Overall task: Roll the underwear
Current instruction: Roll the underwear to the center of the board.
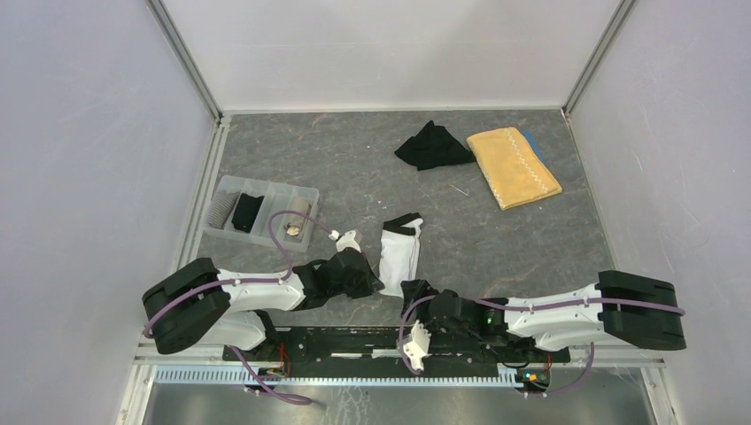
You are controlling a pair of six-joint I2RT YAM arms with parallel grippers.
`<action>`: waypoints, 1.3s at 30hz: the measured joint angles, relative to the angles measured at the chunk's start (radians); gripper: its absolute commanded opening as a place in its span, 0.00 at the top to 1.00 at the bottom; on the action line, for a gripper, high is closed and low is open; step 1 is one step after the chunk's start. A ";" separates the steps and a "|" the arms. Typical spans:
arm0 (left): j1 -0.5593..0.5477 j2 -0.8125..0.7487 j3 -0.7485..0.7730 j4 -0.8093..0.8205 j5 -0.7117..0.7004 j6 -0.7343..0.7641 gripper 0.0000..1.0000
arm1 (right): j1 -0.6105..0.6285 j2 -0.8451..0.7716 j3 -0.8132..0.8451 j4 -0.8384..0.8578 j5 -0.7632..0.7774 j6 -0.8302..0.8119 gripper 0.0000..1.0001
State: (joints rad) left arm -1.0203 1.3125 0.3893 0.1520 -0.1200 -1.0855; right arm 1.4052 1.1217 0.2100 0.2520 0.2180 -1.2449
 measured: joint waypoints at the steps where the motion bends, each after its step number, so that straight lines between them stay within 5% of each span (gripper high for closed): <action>1: 0.000 0.000 0.000 0.000 0.000 0.000 0.96 | 0.000 0.016 0.008 0.006 0.000 -0.002 0.24; 17: 0.000 -0.021 -0.013 -0.007 0.001 0.000 0.97 | 0.000 0.169 0.082 0.011 0.021 0.037 0.55; 29: 0.000 -0.025 -0.017 -0.007 0.000 0.000 0.97 | -0.008 0.237 0.080 0.065 0.098 0.056 0.97; 33: 0.001 -0.043 -0.019 -0.024 0.000 0.000 0.84 | -0.009 0.235 0.080 0.075 0.100 0.064 1.00; 39: 0.008 -0.149 -0.010 -0.168 -0.032 0.001 0.45 | -0.012 0.178 0.080 0.047 0.071 0.134 1.00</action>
State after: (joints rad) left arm -1.0119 1.1637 0.3790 -0.0162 -0.1520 -1.0847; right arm 1.3933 1.2999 0.2905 0.2993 0.2886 -1.1110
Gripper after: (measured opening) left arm 0.410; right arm 0.020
